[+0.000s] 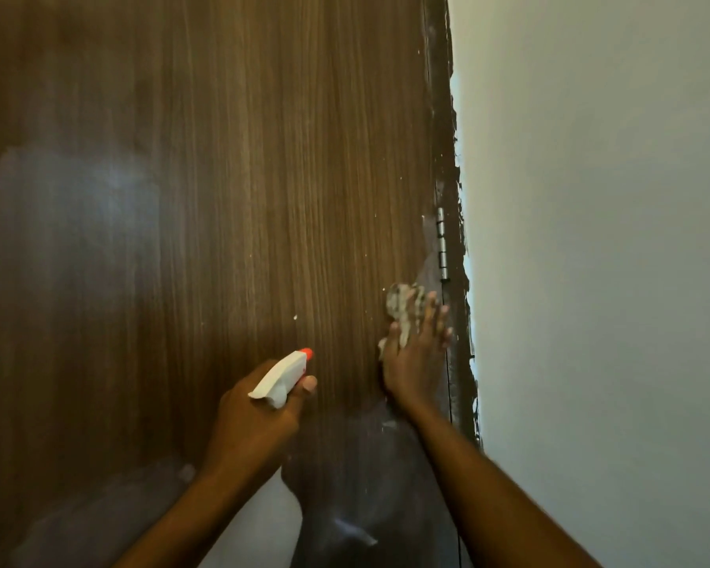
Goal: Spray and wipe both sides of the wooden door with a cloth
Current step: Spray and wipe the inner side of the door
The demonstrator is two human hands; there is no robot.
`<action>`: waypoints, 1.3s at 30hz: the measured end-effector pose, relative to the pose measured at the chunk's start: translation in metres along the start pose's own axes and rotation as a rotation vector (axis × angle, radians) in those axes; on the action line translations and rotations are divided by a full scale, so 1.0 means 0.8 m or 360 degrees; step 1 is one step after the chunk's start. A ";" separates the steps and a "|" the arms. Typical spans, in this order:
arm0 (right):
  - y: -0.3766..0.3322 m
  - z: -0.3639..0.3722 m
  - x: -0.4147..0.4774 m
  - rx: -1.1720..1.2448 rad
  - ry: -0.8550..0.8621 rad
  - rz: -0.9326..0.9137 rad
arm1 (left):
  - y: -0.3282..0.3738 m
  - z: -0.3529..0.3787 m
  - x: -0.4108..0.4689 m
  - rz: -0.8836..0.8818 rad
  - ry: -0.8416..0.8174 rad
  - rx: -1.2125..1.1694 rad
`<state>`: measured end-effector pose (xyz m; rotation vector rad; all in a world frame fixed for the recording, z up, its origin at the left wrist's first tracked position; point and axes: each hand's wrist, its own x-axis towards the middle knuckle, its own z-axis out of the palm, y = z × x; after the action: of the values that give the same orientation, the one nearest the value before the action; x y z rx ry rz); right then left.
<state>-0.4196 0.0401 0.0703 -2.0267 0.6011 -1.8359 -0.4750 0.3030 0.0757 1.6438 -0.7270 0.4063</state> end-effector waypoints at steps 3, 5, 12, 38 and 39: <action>-0.028 -0.010 0.081 0.0037 -0.0048 0.0292 | 0.006 0.008 0.000 -0.0078 0.0010 -0.0002; -0.033 -0.015 0.079 0.0102 -0.0023 0.0106 | 0.015 0.017 0.000 -0.0054 0.0019 -0.0015; 0.085 0.011 -0.104 0.0468 -0.0235 0.0145 | 0.056 0.069 -0.001 -0.0089 0.0010 -0.0100; 0.033 -0.020 0.034 0.0242 -0.0104 -0.0330 | 0.057 0.075 -0.014 -0.0093 0.0034 -0.0063; 0.063 -0.018 0.000 0.0238 -0.0143 -0.0343 | 0.051 0.077 -0.023 -0.0108 0.0014 -0.0055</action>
<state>-0.4383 -0.0022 0.0458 -2.1279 0.2203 -1.8329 -0.5231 0.2449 0.0820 1.6284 -0.6664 0.3505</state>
